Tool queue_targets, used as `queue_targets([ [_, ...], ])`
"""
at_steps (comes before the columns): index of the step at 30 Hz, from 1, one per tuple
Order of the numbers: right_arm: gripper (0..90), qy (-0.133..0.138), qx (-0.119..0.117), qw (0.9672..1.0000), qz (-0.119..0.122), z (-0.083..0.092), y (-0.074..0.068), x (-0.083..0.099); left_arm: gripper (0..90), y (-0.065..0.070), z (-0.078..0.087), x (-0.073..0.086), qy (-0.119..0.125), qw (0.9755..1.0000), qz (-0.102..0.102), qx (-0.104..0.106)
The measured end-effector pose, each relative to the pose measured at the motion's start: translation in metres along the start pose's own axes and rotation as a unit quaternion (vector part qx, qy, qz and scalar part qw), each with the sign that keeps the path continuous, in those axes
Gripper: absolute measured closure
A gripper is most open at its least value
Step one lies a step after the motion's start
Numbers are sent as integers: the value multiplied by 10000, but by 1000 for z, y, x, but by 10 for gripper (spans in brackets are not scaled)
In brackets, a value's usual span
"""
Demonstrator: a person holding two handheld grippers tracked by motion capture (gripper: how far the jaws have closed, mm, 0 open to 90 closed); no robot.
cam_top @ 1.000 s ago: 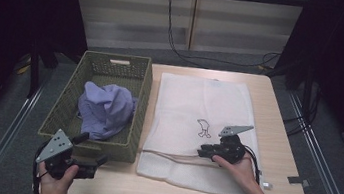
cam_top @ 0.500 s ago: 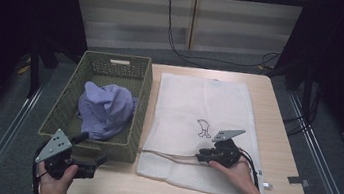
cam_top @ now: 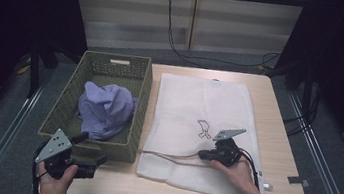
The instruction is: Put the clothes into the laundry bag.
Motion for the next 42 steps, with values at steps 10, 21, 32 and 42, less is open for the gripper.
queue_targets([
  [10, 890, 46, -72, 10000, -43, 6, 1, -1, 45, 0, -1, 0, -14, 10000, -14, -4],
  [21, 890, 478, -158, 9987, -107, 22, 0, -8, 45, 0, -1, 0, 4, 10000, -19, -29],
  [32, 889, 842, -240, 9961, -106, 33, -4, -14, 45, 0, -1, 0, 3, 10000, -30, 7],
  [42, 889, 1134, -274, 9931, -125, 41, -6, -19, 45, 0, -1, 0, 4, 10000, -21, -17],
])
Point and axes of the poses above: each handheld gripper's, and its own axes: z roughly backward along the jaws, x roughly out of its underside, y roughly to its right, the point moved 6 cm from there along -z, roughly forward along the jaws, and after that the axes turned 8 degrees about -x, right-handed, at the moved point
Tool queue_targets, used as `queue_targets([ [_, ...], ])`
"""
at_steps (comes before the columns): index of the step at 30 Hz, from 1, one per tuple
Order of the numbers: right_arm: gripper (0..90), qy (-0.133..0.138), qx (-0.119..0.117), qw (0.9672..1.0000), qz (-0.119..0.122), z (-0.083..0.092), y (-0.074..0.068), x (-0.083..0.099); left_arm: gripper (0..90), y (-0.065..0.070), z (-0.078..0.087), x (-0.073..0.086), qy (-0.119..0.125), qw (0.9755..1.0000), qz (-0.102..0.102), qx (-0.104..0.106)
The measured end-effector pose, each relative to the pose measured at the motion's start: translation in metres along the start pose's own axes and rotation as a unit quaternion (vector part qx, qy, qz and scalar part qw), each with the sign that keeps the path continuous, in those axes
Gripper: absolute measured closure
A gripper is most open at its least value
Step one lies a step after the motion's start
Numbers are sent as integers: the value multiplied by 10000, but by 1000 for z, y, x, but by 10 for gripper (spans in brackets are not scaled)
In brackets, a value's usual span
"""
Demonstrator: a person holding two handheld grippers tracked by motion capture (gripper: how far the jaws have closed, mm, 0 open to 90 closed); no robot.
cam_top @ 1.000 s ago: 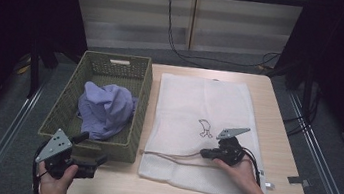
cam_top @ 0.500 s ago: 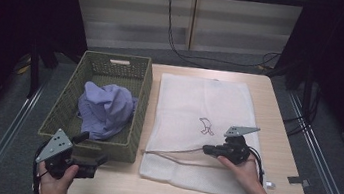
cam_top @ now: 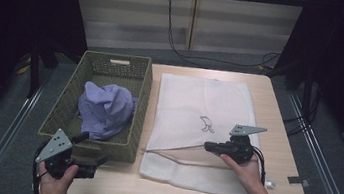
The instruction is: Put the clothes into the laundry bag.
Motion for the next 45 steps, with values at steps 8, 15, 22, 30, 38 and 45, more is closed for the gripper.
queue_targets([
  [8, 889, 183, -17, 9998, 5, 5, -1, -5, 45, 1, 0, 0, -1, 10000, 26, 19],
  [15, 888, 374, -3, 9993, 10, 10, -1, -10, 45, 1, 0, 0, 9, 10000, 24, 38],
  [22, 888, 537, -32, 9986, -16, 14, -2, -16, 44, 5, 0, -1, -9, 9999, -106, 51],
  [30, 888, 692, -49, 9976, -33, 16, -4, -22, 44, 1, 0, -1, -6, 10000, -93, -25],
  [38, 888, 851, -72, 9963, -1, 22, -6, -31, 44, 4, 0, -1, 25, 9999, -90, 64],
  [45, 888, 1015, -105, 9948, 32, 28, -7, -42, 43, 3, 0, -1, 29, 10000, -43, 72],
])
Point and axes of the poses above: each handheld gripper's, and its own axes: z roughly backward along the jaws, x roughly out of its underside, y roughly to its right, the point moved 6 cm from there along -z, roughly forward along the jaws, and after that the axes turned 8 degrees about -x, right-handed, at the moved point
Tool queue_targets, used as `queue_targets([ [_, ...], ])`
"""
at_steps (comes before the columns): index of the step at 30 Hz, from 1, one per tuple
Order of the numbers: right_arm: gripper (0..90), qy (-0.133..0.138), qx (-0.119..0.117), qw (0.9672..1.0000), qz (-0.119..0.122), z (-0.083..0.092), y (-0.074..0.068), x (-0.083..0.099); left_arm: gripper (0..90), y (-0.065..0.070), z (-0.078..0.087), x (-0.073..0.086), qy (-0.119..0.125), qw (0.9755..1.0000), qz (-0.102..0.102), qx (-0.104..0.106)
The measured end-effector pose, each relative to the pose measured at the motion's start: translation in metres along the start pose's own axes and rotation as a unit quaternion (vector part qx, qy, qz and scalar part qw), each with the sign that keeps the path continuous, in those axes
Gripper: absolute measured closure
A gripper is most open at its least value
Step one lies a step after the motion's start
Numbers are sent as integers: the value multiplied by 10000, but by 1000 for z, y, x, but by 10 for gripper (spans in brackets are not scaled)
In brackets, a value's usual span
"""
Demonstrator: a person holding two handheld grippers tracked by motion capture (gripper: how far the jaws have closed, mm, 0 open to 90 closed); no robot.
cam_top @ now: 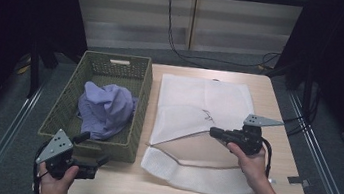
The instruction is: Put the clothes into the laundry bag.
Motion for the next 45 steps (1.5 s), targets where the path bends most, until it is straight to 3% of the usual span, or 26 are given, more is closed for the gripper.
queue_targets([
  [13, 888, 235, -79, 9997, 78, 3, 0, -21, 44, 1, 0, 0, -6, 10000, -1, 15],
  [23, 889, 503, 6, 9987, 114, 5, 1, -42, 44, 1, -1, 0, -38, 10000, 26, 26],
  [27, 889, 617, 6, 9981, 92, 5, 2, -48, 43, 2, -1, 0, -61, 10000, -64, -38],
  [28, 889, 648, 20, 9979, 77, 6, 2, -48, 43, 4, -2, -1, -63, 10000, -41, 46],
  [29, 890, 648, 51, 9979, 73, 6, 2, -49, 41, 6, -3, -1, -88, 9999, 16, 132],
  [34, 889, 592, 82, 9981, 160, 6, 0, -50, 41, 6, -7, -16, -27, 9998, -161, 115],
  [39, 889, 558, 92, 9982, 195, 3, 0, -47, 34, -7, -18, -36, -275, 9988, -127, 382],
  [45, 889, 550, 128, 9982, 194, 3, 0, -46, 40, -34, -34, -59, -397, 9992, -42, 9],
])
Point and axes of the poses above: each handheld gripper's, and its own axes: z roughly backward along the jaws, x roughly out of its underside, y roughly to its right, the point moved 6 cm from there along -z, roughly forward along the jaws, and after that the axes turned 8 degrees about -x, right-handed, at the moved point
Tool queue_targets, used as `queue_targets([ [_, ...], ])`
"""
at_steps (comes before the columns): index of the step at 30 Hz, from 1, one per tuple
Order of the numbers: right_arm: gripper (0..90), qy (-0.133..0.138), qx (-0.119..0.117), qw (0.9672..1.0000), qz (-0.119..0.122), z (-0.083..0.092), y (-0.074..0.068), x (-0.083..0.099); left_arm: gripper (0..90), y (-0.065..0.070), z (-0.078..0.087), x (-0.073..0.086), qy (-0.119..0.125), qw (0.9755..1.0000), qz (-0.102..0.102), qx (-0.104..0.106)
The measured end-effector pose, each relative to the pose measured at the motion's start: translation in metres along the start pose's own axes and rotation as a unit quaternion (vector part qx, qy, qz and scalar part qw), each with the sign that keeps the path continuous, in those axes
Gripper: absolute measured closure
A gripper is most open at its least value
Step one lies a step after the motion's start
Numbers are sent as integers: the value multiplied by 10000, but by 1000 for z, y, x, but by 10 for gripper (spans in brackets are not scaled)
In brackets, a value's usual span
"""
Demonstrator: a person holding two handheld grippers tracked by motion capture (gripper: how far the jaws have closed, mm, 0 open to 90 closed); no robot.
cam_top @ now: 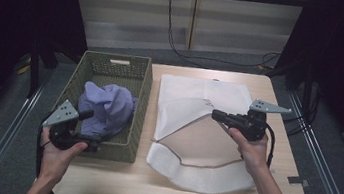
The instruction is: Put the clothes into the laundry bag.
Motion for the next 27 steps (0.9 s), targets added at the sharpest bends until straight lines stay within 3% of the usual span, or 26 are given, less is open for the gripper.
queue_targets([
  [4, 889, -5, -13, 10000, -10, 0, 0, 1, 62, -18, -13, -13, -243, 9996, -105, -118],
  [7, 889, -13, -28, 10000, -19, 0, 0, 2, 66, -28, -25, -20, -358, 9993, -5, 56],
  [9, 889, -6, -61, 10000, -24, 0, 0, 2, 66, -36, -33, -23, -402, 9992, -44, -28],
  [11, 889, -2, -59, 10000, -47, 0, 0, 2, 66, -43, -41, -26, -414, 9991, 84, -86],
  [14, 888, -10, -74, 9999, -68, 0, 0, 2, 66, -52, -55, -26, -578, 9981, 85, -176],
  [18, 888, -29, -84, 9999, -59, 0, 0, 3, 53, -59, -74, -21, -930, 9951, -32, -348],
  [20, 888, -24, -84, 9999, -66, 0, 1, 4, 39, -62, -85, -17, -1172, 9927, -18, -298],
  [24, 887, -12, -84, 10000, -52, 0, 0, 4, 39, -71, -96, -16, -1243, 9919, 48, -262],
  [27, 886, -51, -129, 9999, -52, -1, 0, 5, 42, -75, -103, -9, -1444, 9891, 35, -272],
])
Point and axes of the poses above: each handheld gripper's, and its own axes: z roughly backward along the jaws, x roughly out of its underside, y roughly to its right, the point moved 6 cm from there along -z, roughly forward along the jaws, and after that the axes turned 8 degrees about -x, right-handed, at the moved point
